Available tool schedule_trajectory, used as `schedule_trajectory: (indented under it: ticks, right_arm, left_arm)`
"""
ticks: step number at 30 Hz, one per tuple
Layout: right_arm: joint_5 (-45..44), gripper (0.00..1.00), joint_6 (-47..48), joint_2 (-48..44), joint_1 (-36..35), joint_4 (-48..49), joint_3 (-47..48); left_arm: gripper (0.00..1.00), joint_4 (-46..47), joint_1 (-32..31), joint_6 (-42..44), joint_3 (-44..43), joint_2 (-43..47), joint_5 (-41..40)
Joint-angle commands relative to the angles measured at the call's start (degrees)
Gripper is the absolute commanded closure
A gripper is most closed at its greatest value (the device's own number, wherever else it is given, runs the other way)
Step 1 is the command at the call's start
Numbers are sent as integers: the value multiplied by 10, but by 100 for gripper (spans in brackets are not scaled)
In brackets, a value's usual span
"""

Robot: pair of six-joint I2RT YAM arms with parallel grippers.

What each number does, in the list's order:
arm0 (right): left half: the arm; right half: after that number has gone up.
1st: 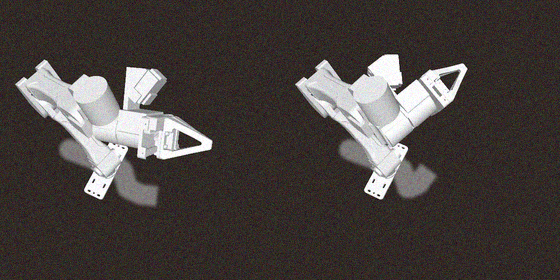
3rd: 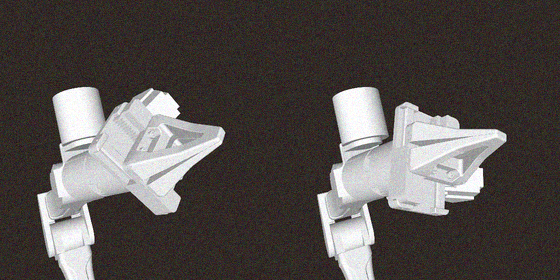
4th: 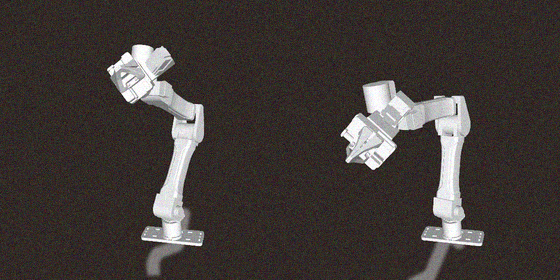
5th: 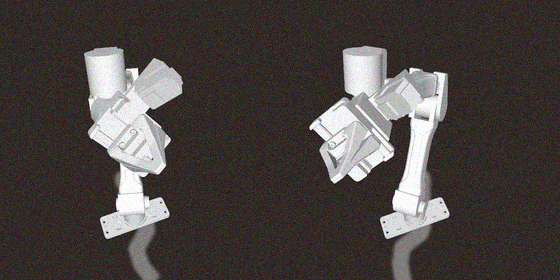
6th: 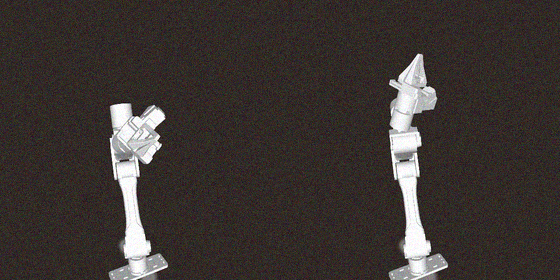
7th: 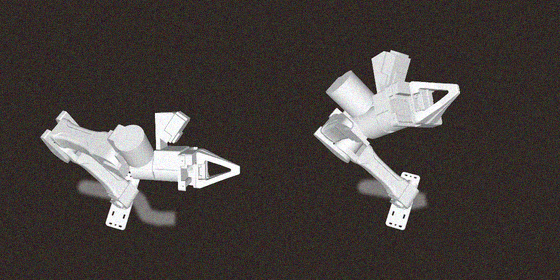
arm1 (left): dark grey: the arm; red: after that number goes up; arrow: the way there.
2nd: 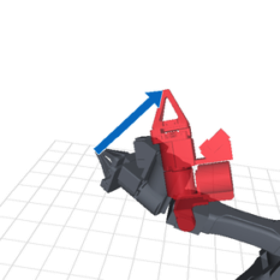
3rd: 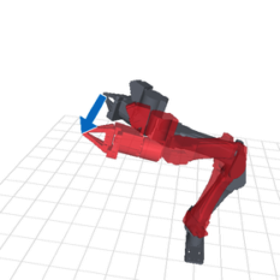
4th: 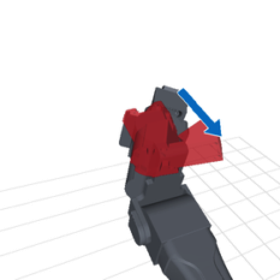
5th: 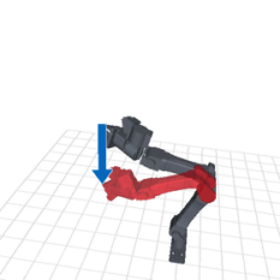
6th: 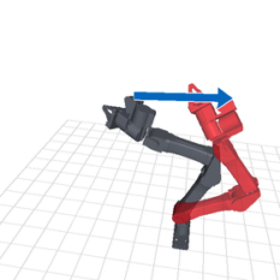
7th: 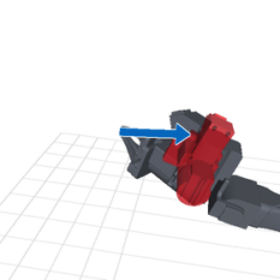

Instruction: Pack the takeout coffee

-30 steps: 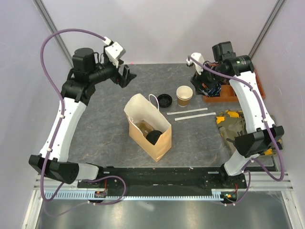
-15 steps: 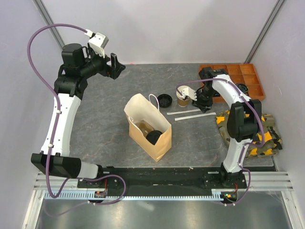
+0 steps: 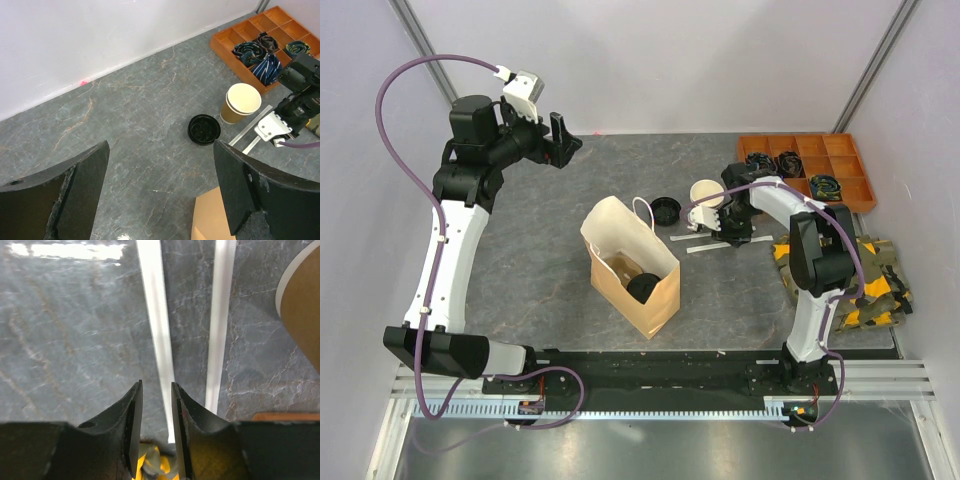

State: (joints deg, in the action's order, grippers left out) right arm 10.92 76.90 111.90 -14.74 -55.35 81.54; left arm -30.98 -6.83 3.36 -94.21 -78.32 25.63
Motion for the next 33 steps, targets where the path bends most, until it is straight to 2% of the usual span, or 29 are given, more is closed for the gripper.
schedule_trajectory:
  ticks: [1,11,14,15,17,21,24,28,31,33]
  right_arm:
    - [-3,64,17,13,1,45,-11]
    - [-16,71,44,-14,-5,93,-103]
    - [-13,82,38,-30,-6,104,-124]
    - [-15,94,26,-33,-7,110,-126]
    - [-18,100,8,-42,-8,112,-113]
    - [-11,100,-44,-59,-3,94,-59]
    - [28,100,-76,-87,12,59,-10]
    - [65,100,-117,-153,20,32,22]
    - [95,100,-193,-199,26,29,54]
    - [119,100,-292,-217,38,38,99]
  left_arm:
    - [8,-1,2,-12,-15,0,-6]
    - [7,-9,2,1,-14,-7,-16]
    - [7,-9,2,2,-16,-10,-19]
    - [7,-9,2,3,-16,-10,-19]
    - [7,-8,2,2,-15,-10,-18]
    - [7,-7,2,-3,-12,-9,-11]
    - [7,-5,2,-5,-11,-9,-8]
    - [7,-2,2,-8,-11,-11,3]
    - [7,3,2,-18,-7,-12,7]
    - [5,8,2,-28,1,-10,5]
